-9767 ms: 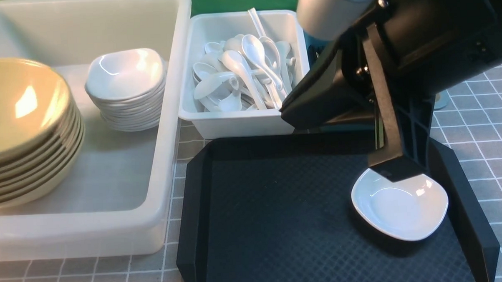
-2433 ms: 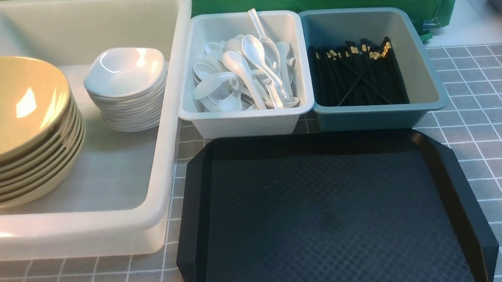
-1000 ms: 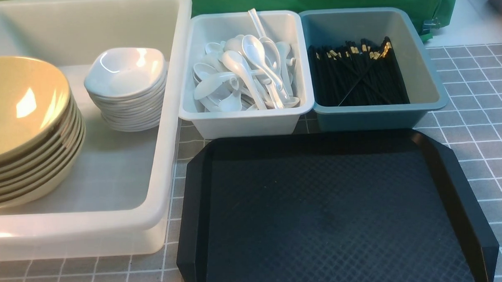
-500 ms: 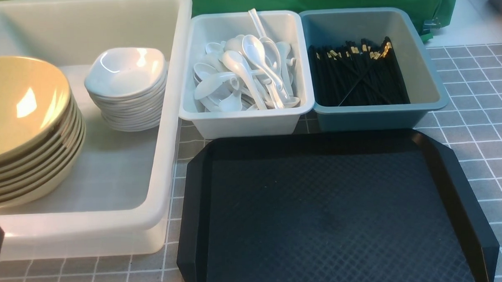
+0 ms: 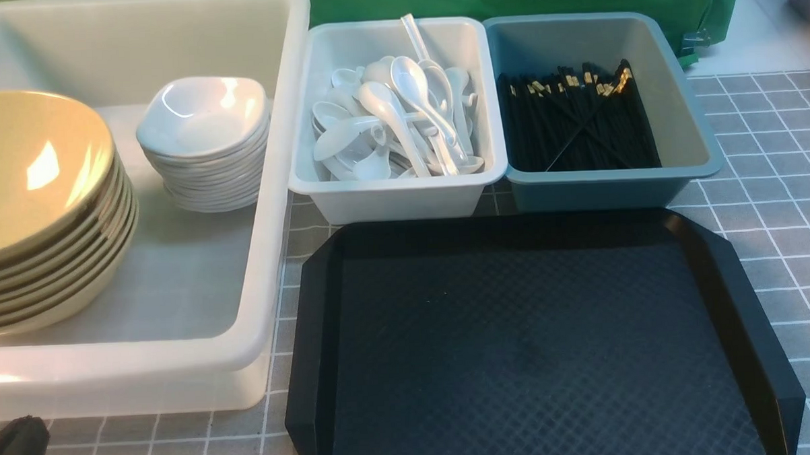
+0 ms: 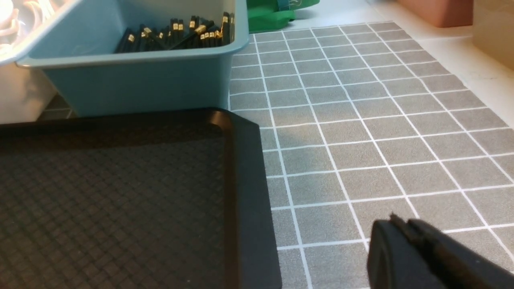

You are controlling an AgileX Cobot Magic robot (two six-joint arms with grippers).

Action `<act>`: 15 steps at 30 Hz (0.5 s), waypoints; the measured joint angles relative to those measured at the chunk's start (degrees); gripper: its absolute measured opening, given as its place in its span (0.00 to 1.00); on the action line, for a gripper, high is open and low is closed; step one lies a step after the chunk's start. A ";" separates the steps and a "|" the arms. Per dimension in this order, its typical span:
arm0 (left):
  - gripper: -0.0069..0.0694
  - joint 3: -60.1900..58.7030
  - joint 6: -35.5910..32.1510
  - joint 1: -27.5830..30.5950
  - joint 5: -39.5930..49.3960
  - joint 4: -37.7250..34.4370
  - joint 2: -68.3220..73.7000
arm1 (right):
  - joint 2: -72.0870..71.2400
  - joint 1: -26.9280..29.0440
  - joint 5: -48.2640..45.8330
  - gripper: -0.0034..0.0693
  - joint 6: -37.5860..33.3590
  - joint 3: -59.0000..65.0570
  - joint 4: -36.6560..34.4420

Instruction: On grey table put chopsticks spoon bowls plates into blue grey white boxes.

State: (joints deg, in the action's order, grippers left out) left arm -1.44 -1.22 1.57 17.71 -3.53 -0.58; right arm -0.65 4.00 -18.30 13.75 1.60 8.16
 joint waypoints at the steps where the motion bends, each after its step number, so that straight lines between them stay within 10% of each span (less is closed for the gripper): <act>1: 0.08 0.00 0.00 0.00 0.05 0.00 0.00 | 0.00 0.00 0.00 0.13 0.00 0.00 0.00; 15: 0.08 0.00 0.00 0.00 0.05 0.00 0.00 | 0.00 0.00 0.00 0.15 0.00 0.00 0.00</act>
State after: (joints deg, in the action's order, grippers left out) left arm -1.44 -1.22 1.57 17.76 -3.53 -0.58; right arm -0.65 4.00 -18.30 13.75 1.60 8.16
